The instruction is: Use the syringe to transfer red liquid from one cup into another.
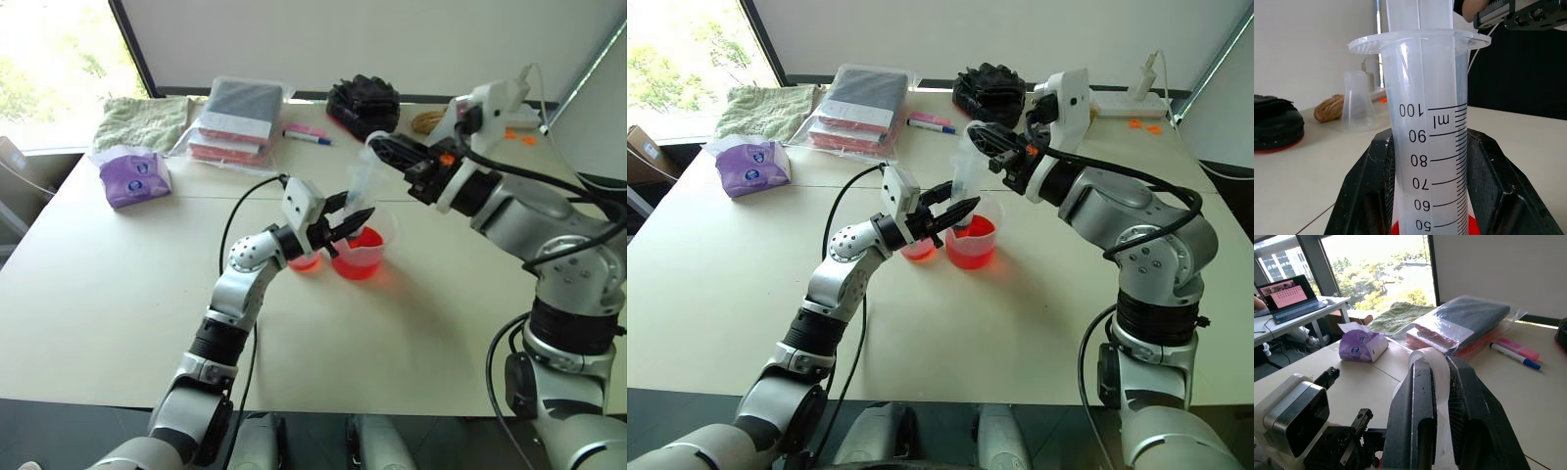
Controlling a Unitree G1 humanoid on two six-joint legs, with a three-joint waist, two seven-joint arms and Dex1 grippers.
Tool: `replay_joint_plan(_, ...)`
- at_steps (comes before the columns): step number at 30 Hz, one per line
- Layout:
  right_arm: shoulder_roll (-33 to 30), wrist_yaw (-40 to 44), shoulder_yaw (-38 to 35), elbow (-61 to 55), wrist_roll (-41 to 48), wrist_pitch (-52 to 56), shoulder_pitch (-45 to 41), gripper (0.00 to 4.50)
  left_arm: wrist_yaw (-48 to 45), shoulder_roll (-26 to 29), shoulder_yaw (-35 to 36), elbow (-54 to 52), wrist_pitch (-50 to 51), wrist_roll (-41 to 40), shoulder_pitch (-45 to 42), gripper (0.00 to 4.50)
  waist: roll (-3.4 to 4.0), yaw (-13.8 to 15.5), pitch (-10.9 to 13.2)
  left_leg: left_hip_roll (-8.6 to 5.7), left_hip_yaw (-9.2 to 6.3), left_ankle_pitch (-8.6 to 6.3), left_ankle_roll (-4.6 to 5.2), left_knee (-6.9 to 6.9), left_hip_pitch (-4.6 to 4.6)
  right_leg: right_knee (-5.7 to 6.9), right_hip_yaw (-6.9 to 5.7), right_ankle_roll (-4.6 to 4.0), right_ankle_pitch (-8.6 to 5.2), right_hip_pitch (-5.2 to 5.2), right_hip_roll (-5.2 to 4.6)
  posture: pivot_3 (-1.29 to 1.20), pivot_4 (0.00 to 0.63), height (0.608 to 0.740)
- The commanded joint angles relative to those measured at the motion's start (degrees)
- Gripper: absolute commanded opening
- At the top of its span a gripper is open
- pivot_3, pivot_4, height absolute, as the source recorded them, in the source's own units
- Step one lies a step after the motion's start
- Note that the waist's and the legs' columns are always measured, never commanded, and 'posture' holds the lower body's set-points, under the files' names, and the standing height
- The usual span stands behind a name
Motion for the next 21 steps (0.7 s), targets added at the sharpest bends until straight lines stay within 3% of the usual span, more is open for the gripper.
replay_joint_plan(1,-0.34,-1.64,-5.29,-1.12,-0.16,-4.81,-4.76,0.05,-4.02,-0.28,-4.18,-1.06,0.42,0.61,1.22,1.51,0.00,0.00,0.00,0.00,0.00,0.00,0.00,0.00,0.00,0.00,0.00,0.00,0.00,0.00,0.00,0.00,0.150,0.740)
replay_joint_plan(21,-1.25,-0.91,-5.43,-0.59,-0.28,-4.88,-4.94,0.05,-3.78,-0.56,-4.59,-2.04,0.63,0.74,1.63,1.51,0.00,0.01,0.00,0.03,0.00,0.00,0.00,-0.01,0.00,-0.01,0.00,0.00,0.00,0.00,0.00,0.00,0.150,0.740)
